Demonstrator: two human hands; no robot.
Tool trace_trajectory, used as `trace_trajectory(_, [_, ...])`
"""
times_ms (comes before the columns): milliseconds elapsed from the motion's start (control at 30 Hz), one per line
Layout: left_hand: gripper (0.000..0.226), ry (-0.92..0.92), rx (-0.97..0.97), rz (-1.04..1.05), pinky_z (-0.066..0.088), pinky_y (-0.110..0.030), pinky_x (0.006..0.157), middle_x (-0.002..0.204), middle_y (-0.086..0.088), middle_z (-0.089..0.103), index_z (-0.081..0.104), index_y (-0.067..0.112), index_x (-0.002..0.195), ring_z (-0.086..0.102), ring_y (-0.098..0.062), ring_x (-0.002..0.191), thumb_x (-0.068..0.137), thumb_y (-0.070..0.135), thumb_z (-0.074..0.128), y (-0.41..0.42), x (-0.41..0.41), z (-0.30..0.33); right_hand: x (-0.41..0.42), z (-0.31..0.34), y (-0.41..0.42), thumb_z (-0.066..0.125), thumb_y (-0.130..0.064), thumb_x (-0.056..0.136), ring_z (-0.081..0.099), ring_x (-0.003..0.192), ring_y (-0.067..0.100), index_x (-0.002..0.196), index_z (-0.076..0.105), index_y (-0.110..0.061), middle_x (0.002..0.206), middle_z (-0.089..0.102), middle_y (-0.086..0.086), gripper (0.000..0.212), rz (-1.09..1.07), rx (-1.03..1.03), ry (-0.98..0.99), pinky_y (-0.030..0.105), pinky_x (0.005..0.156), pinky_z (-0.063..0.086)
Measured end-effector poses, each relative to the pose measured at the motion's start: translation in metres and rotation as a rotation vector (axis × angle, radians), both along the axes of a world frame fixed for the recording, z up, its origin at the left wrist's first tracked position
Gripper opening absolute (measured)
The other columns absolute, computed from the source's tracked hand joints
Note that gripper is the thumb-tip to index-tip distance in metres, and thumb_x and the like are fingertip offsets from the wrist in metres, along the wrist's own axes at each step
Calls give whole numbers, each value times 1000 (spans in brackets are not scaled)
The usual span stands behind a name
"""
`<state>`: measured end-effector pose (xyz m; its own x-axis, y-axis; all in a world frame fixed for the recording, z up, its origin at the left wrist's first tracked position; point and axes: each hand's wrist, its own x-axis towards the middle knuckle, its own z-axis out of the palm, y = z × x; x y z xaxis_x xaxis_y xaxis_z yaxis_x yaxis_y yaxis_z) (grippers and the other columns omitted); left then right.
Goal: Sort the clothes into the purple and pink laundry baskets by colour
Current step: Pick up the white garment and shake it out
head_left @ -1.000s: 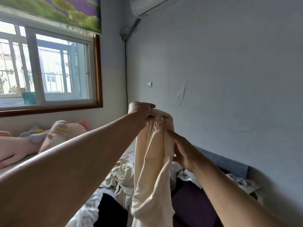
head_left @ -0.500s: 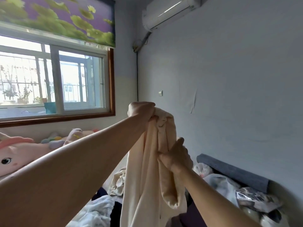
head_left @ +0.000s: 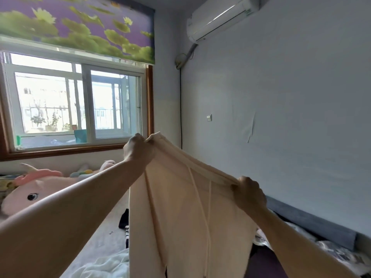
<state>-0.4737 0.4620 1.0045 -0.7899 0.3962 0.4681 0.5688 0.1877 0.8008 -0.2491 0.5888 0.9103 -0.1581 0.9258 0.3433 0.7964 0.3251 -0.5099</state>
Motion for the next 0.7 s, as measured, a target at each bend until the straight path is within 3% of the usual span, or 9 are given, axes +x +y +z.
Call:
trace_trajectory(100, [22,209,-309,79,44,-36,75,92,-10,58,49,20,81,56,-33,90,93,38,46,-10,-25,-10,9,14,9,54,-28,92,60,88,31,73,54,-13,83,59,9,24,63,-5,91,29,65,37])
trace_trajectory(167, [29,233,-480,86,46,-39,83,97,-10,60,46,21,72,57,-33,99,93,41,44,-16,-39,-13,8,23,15,59,-26,89,53,71,28,57,42,-14,65,50,3,38,117,-63,202,30,55,32])
trace_trajectory(233, [27,199,-519,50,48,-42,92,109,-13,62,55,22,73,55,-34,106,93,39,47,-18,-46,-15,0,31,16,61,-31,88,49,68,24,57,45,-14,64,50,5,39,147,-141,259,31,55,32])
trace_trajectory(300, [24,89,-416,-20,47,-43,95,113,-15,65,66,14,89,57,-35,109,94,30,50,-16,-49,-21,-16,34,17,62,-43,86,58,81,26,78,61,-5,84,62,13,39,165,-285,373,31,69,43])
trace_trajectory(367, [29,-141,-248,-111,48,-43,96,113,-19,65,68,3,102,59,-37,108,94,26,51,-13,-51,-30,-30,37,15,59,-41,90,65,89,30,101,64,4,101,66,19,47,191,-481,585,36,79,51])
trace_trajectory(467, [33,-381,-35,-147,48,-37,77,93,-16,65,66,4,87,60,-32,84,90,35,56,-11,-50,-45,-45,49,4,46,-19,99,60,52,17,80,59,3,75,61,14,33,243,-612,792,28,58,47])
trace_trajectory(600, [35,-447,97,-248,45,-34,69,80,-13,60,65,8,82,54,-25,73,90,41,56,-6,-28,-45,-71,68,-25,34,1,97,48,55,19,62,57,-5,54,55,7,43,363,-597,835,28,54,40])
trace_trajectory(633, [32,-439,115,-285,45,-33,69,78,-11,60,65,11,82,54,-24,73,92,40,55,-6,-19,-43,-77,72,-34,33,2,96,44,55,18,66,60,-2,54,51,6,41,400,-579,807,28,53,38])
trace_trajectory(700, [27,-444,152,-360,47,-33,70,79,-10,61,64,15,80,55,-24,75,94,35,53,-4,-3,-37,-90,77,-49,33,2,96,40,55,15,100,62,10,62,42,5,30,474,-573,765,27,47,38])
